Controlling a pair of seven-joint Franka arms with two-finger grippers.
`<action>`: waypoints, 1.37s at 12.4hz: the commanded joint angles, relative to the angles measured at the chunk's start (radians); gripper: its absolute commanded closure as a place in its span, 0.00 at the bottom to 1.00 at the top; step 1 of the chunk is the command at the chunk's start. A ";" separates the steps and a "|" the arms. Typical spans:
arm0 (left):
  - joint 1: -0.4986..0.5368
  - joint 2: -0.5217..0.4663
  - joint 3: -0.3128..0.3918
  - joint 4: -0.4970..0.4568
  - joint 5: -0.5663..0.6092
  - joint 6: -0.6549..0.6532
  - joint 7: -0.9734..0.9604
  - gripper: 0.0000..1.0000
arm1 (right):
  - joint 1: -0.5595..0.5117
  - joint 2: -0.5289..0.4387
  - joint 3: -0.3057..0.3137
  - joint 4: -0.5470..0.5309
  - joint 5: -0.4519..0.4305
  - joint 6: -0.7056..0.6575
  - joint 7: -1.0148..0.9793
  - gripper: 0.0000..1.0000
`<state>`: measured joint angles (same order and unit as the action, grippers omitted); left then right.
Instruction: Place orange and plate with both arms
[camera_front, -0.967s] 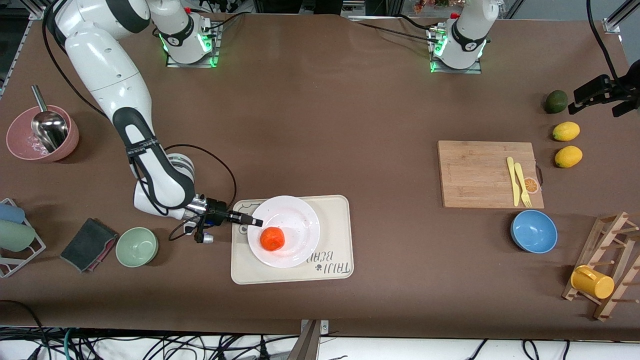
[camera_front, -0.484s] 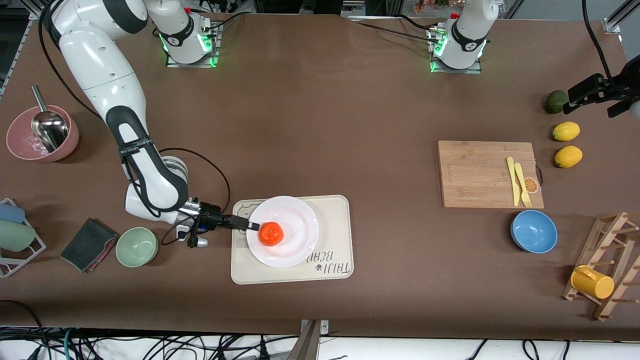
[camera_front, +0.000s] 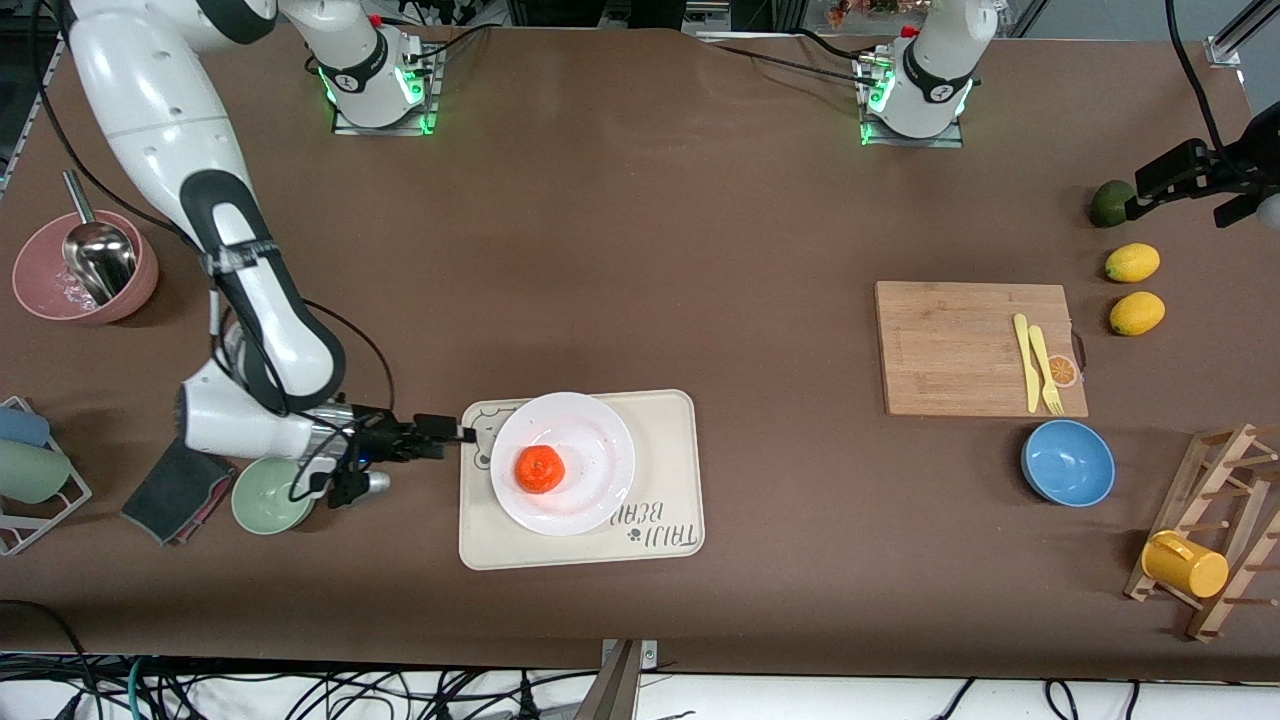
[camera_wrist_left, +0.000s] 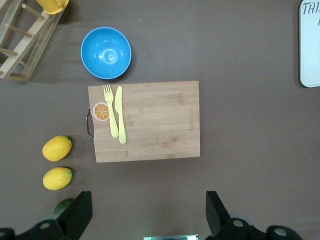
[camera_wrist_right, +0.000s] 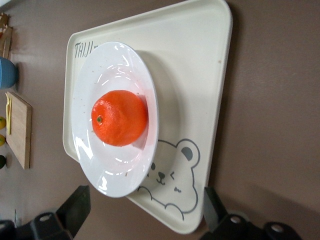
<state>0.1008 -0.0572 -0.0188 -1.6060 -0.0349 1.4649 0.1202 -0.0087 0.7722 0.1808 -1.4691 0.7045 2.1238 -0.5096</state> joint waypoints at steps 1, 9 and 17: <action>0.017 -0.006 0.005 0.014 0.016 -0.056 -0.020 0.00 | 0.003 -0.181 -0.053 -0.112 -0.069 -0.090 0.025 0.00; 0.054 -0.006 0.003 0.015 0.015 -0.063 -0.013 0.00 | -0.002 -0.648 -0.064 -0.321 -0.652 -0.289 0.375 0.00; 0.056 -0.006 0.051 0.075 0.016 -0.084 -0.011 0.00 | -0.007 -0.712 -0.136 -0.277 -0.702 -0.416 0.388 0.00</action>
<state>0.1552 -0.0595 0.0165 -1.5630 -0.0340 1.4169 0.1059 -0.0136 0.0841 0.0426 -1.7545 -0.0116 1.7255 -0.1383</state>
